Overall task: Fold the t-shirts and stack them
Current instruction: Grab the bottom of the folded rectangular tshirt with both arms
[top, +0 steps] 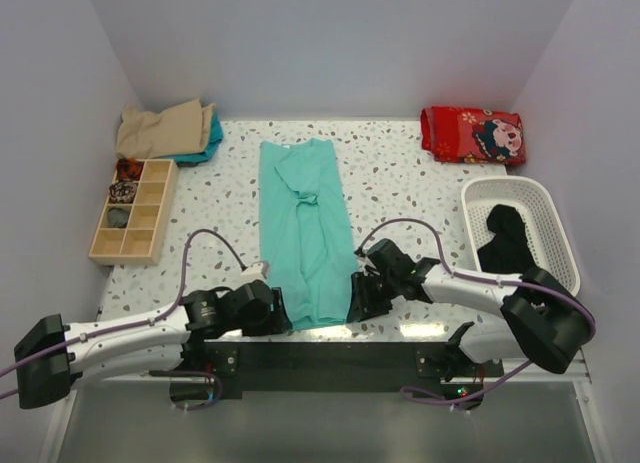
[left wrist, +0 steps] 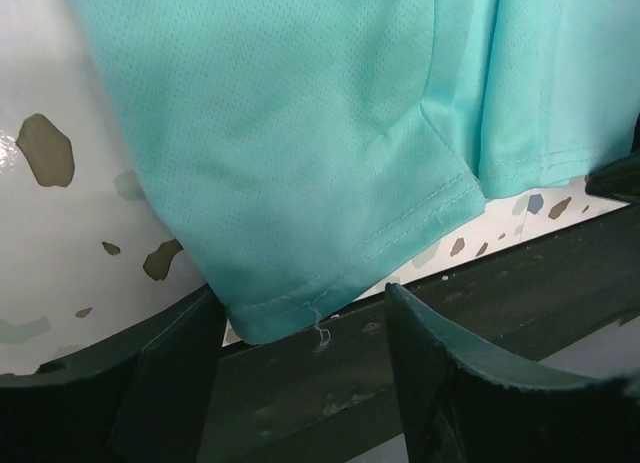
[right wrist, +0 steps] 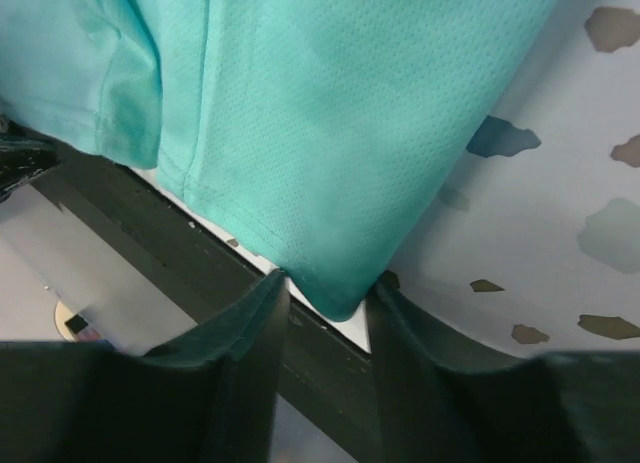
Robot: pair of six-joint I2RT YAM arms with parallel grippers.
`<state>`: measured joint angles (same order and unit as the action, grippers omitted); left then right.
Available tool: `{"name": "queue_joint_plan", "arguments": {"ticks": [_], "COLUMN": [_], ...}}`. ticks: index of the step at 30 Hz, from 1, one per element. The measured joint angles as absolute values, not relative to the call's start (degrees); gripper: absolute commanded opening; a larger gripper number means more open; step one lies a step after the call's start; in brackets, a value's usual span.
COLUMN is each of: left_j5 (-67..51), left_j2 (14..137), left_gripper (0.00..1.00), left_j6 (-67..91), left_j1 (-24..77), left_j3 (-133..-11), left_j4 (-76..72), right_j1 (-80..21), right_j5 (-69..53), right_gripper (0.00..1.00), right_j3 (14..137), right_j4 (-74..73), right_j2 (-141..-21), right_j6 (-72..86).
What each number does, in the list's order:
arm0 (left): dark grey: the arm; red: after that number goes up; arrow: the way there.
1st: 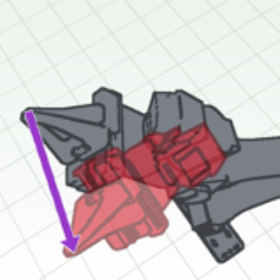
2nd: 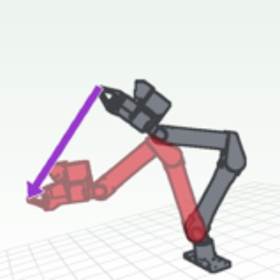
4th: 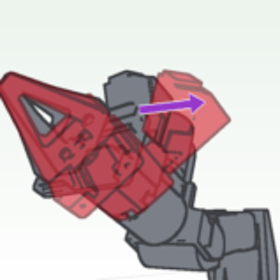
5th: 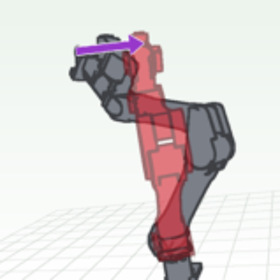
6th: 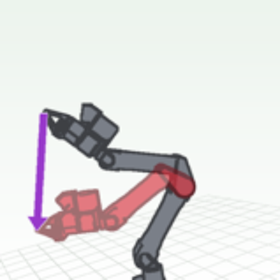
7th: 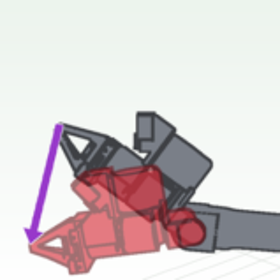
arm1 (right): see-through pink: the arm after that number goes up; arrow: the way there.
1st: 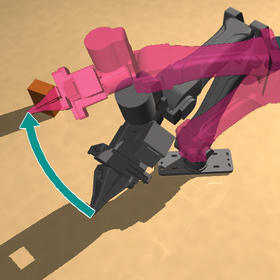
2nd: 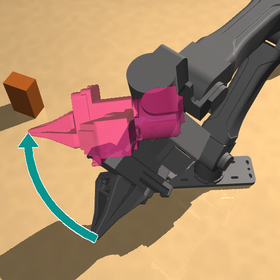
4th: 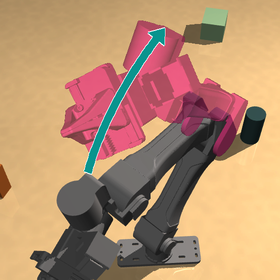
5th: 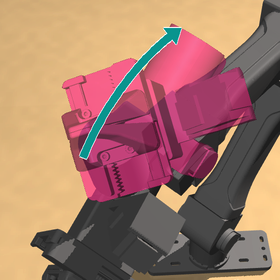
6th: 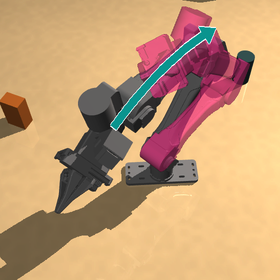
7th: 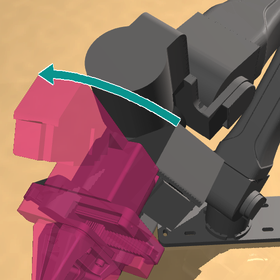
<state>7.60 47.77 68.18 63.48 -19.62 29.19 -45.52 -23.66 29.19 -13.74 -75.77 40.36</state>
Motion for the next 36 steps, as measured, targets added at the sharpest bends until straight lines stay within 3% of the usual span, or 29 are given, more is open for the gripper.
{"name": "queue_joint_plan", "arguments": {"ticks": [5,7,8,10,13,17,23,31,36], "left_j5": [7.64,7.66,7.70,7.73,7.75,8.03,10.39,14.48,15.16], "left_j2": [47.27,47.51,47.64,47.64,47.05,45.12,43.20,48.82,49.89], "left_gripper": [0.51,0.51,0.61,0.71,0.72,0.79,0.79,0.60,0.42], "left_j6": [69.10,69.45,69.52,69.67,69.93,69.89,70.00,70.87,70.89], "left_j1": [63.57,63.57,63.57,63.57,63.70,63.83,63.83,63.86,63.86], "left_j3": [-19.11,-19.11,-19.11,-19.11,-19.29,-19.27,-19.27,-20.71,-20.78], "left_j4": [29.67,30.02,30.22,30.24,29.80,31.09,33.19,32.23,31.92], "right_j1": [-45.87,-45.87,-45.89,-46.00,-46.13,-46.13,-46.13,-46.13,-46.13], "right_j5": [-21.67,-20.86,-20.49,-20.21,-20.40,-20.45,-20.45,-19.88,-19.20], "right_gripper": [0.25,0.27,0.28,0.41,0.49,0.49,0.50,0.50,0.48], "right_j3": [29.28,29.36,29.41,29.58,30.15,30.33,30.41,30.92,31.22], "right_j4": [-14.24,-14.66,-14.83,-15.05,-15.14,-15.05,-15.09,-15.88,-16.60], "right_j2": [-76.16,-76.12,-76.05,-76.05,-75.88,-75.57,-75.57,-75.57,-75.57], "right_j6": [40.51,40.51,40.51,40.47,40.45,40.32,40.25,39.42,38.96]}}
